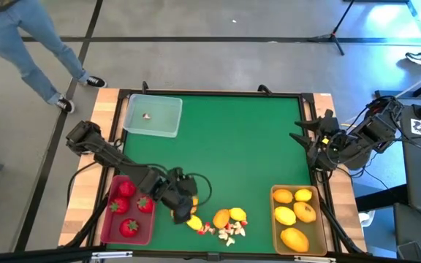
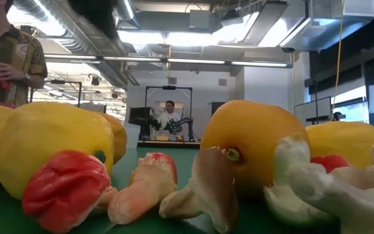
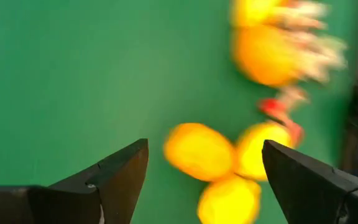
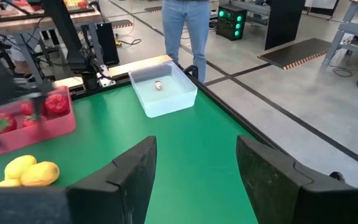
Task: Sort produce into baskets
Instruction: Put the yellow lemon into the orange bin
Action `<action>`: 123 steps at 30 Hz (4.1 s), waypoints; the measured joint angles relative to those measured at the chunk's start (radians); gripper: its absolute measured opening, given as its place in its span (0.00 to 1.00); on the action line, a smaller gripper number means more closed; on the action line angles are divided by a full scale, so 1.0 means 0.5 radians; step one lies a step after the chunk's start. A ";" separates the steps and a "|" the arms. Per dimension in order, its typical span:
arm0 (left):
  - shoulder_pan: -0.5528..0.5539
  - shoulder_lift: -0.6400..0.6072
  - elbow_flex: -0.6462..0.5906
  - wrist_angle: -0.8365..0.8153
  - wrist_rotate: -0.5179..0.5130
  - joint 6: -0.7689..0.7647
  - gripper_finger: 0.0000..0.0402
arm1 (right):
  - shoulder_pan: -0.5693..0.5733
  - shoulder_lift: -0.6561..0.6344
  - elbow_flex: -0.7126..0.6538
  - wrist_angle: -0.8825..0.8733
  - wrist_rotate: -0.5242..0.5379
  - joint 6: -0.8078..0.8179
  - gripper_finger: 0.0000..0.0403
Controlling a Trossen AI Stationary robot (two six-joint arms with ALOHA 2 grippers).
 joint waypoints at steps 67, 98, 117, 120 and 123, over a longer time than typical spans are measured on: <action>0.331 0.262 -0.185 0.554 0.260 -0.446 0.62 | 0.000 0.027 0.000 -0.047 -0.137 -0.001 0.55; 0.536 0.539 -0.041 2.421 0.076 0.623 0.62 | 0.000 0.028 0.000 -0.034 -0.125 -0.001 0.55; 0.517 1.343 0.973 2.407 0.165 1.121 0.62 | 0.001 0.028 0.000 -0.036 -0.139 0.000 0.55; 0.516 1.458 1.107 2.418 0.199 1.158 0.62 | 0.001 0.029 0.000 -0.036 -0.139 0.000 0.55; 0.517 1.568 1.254 2.419 0.241 1.191 0.62 | 0.001 0.029 0.000 -0.035 -0.139 0.000 0.55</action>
